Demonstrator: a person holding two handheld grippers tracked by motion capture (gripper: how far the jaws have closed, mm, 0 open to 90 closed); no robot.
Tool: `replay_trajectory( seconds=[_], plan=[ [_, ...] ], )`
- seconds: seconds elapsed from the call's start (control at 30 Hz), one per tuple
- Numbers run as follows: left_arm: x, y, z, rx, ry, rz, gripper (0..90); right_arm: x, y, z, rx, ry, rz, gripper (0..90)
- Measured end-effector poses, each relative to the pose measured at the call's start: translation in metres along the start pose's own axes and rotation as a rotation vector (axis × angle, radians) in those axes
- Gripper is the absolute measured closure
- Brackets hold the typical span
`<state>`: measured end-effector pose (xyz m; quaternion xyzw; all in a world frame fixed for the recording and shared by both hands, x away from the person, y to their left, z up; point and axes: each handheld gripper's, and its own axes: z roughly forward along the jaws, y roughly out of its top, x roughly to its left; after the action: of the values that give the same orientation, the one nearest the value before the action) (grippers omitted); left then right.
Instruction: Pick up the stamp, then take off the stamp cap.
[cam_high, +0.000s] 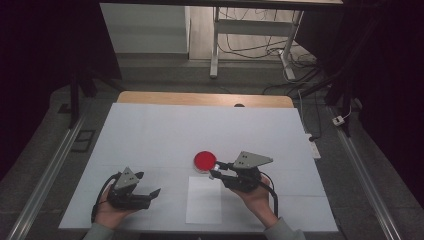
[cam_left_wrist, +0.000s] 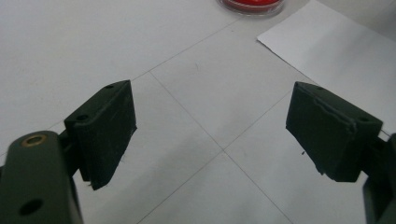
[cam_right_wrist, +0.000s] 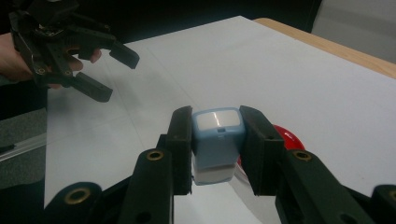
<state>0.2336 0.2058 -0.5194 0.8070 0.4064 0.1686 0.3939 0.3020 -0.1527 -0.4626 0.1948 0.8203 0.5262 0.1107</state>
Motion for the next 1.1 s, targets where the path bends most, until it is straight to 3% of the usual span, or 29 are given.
replay_trajectory(
  seconds=[0.87,1.1],
  plan=[
    [-0.0025,0.0023,-0.0017,-0.019,0.008,0.010,16.9,0.0017,-0.0025,0.0010,0.009,-0.003,-0.003,66.0],
    [-0.0073,0.0067,-0.0035,-0.035,0.008,0.032,19.1,-0.0002,-0.0031,0.0000,0.000,-0.013,0.006,66.0]
  ],
)
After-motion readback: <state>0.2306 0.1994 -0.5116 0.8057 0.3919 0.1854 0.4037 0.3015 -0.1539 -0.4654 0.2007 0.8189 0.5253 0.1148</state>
